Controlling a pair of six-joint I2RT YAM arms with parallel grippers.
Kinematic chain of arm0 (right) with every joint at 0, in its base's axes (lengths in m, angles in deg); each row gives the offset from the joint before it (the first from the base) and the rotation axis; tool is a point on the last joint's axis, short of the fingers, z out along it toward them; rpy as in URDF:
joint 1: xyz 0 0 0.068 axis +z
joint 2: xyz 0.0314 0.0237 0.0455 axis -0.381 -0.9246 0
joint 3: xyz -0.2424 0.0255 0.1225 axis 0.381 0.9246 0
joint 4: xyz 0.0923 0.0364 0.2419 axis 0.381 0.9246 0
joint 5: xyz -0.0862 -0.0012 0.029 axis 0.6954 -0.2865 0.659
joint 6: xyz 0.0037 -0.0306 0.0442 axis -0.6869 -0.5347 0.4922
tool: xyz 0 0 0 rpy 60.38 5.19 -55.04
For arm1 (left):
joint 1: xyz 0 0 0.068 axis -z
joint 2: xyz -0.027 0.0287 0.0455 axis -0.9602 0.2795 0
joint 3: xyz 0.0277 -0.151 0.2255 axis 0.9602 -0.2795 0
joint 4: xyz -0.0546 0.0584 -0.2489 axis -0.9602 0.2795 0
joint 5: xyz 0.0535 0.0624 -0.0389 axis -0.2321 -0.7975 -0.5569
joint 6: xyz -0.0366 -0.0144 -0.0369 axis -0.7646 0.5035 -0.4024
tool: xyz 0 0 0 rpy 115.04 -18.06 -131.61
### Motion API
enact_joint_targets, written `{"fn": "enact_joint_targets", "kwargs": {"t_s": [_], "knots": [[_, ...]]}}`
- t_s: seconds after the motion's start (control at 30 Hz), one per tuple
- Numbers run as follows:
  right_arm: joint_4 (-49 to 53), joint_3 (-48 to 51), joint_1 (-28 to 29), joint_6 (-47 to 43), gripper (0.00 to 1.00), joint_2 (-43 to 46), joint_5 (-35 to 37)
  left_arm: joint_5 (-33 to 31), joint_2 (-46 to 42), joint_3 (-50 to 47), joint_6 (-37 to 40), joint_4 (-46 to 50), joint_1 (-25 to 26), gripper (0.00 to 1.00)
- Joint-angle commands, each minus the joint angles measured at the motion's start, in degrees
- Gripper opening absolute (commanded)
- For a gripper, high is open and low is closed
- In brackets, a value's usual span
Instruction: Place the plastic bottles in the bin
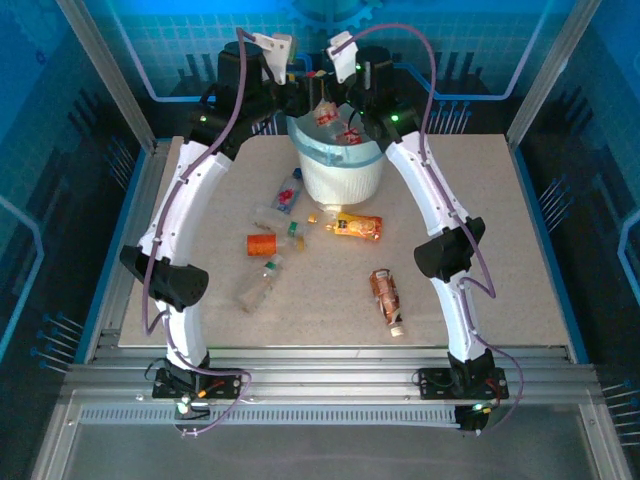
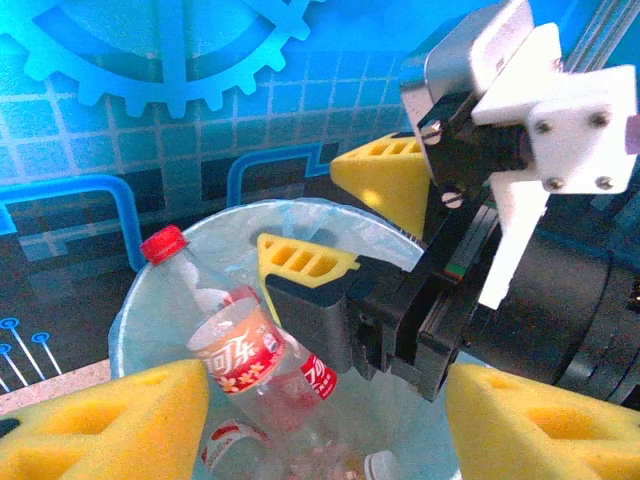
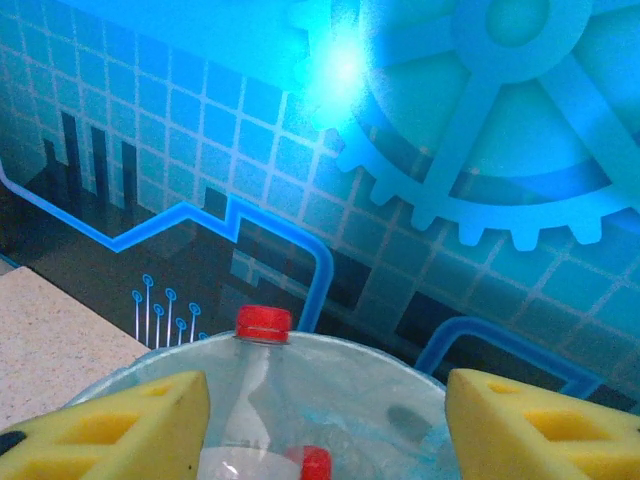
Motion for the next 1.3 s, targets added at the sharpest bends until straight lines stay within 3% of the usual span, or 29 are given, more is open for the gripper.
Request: {"fn": "enact_joint_targets", "kwargs": {"t_s": [0.0, 0.2, 0.4, 0.63, 0.77, 1.07, 1.17, 1.27], "knots": [[0.61, 0.91, -0.44, 0.53, 0.63, 2.09, -0.83, 1.27, 0.75, 1.50, -1.28, -0.24, -0.24, 0.65], [0.79, 2.34, -0.52, 1.27, 0.62, 3.35, -2.17, 1.41, 0.33, 0.74, -1.57, 0.02, -0.23, 0.65], [2.05, -0.58, -1.69, 5.86, 0.70, 0.06, -3.99, 1.11, 0.48, -0.04, -1.13, 0.07, -0.25, 0.65], [8.34, -3.56, -3.77, 12.85, 0.57, -6.79, -10.90, 0.41, 0.58, -2.11, -0.16, 0.53, -0.32, 0.65], [12.54, -3.58, -3.79, 13.02, 0.51, -9.10, -14.88, 0.40, 0.40, -3.09, -0.08, 0.91, -0.60, 0.65], [17.49, -3.93, -3.80, 11.00, 0.39, -7.50, -16.62, 1.11, -0.19, -4.30, -0.55, 0.65, -0.68, 0.65], [16.41, -3.95, -3.78, 11.00, 0.41, -5.02, -17.06, 1.11, -0.59, -4.35, -0.61, 0.53, -0.69, 0.65], [15.32, -4.02, -3.40, 10.95, 0.51, -1.56, -17.27, 0.80, -1.61, -4.78, -0.38, 0.81, -0.71, 0.65]]}}
